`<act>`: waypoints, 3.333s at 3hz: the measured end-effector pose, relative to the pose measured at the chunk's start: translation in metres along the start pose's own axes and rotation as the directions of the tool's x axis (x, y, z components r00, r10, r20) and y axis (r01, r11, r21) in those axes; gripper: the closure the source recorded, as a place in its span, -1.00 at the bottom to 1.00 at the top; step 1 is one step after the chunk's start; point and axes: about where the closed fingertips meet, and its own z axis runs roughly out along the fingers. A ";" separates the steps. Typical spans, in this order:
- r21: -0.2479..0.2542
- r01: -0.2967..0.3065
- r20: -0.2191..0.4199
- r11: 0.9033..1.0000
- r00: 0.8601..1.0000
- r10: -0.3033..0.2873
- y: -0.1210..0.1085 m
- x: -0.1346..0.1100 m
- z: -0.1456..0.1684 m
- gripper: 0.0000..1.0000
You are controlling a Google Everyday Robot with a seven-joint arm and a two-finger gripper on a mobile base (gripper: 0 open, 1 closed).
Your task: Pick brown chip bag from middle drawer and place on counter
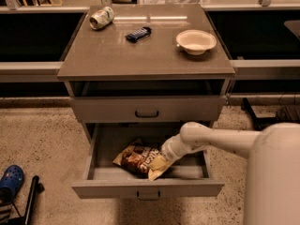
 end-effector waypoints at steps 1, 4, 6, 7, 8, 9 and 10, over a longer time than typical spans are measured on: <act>-0.040 0.001 0.001 0.999 1.000 -0.001 0.002 -0.010 0.013 0.26; -0.035 0.349 0.347 0.937 0.883 -0.316 0.101 -0.045 -0.084 1.00; 0.146 0.760 0.381 0.634 0.548 -0.745 0.196 -0.083 -0.245 1.00; 0.279 0.852 0.337 0.443 0.345 -0.876 0.196 -0.121 -0.368 1.00; 0.261 0.862 0.350 0.435 0.335 -0.875 0.181 -0.164 -0.413 1.00; 0.274 0.805 0.316 0.527 0.442 -0.839 0.138 -0.221 -0.444 1.00; 0.313 0.682 0.377 0.661 0.550 -0.746 0.089 -0.307 -0.473 1.00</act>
Offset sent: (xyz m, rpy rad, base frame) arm -0.0249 0.0112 0.0689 0.3250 -0.1393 0.1523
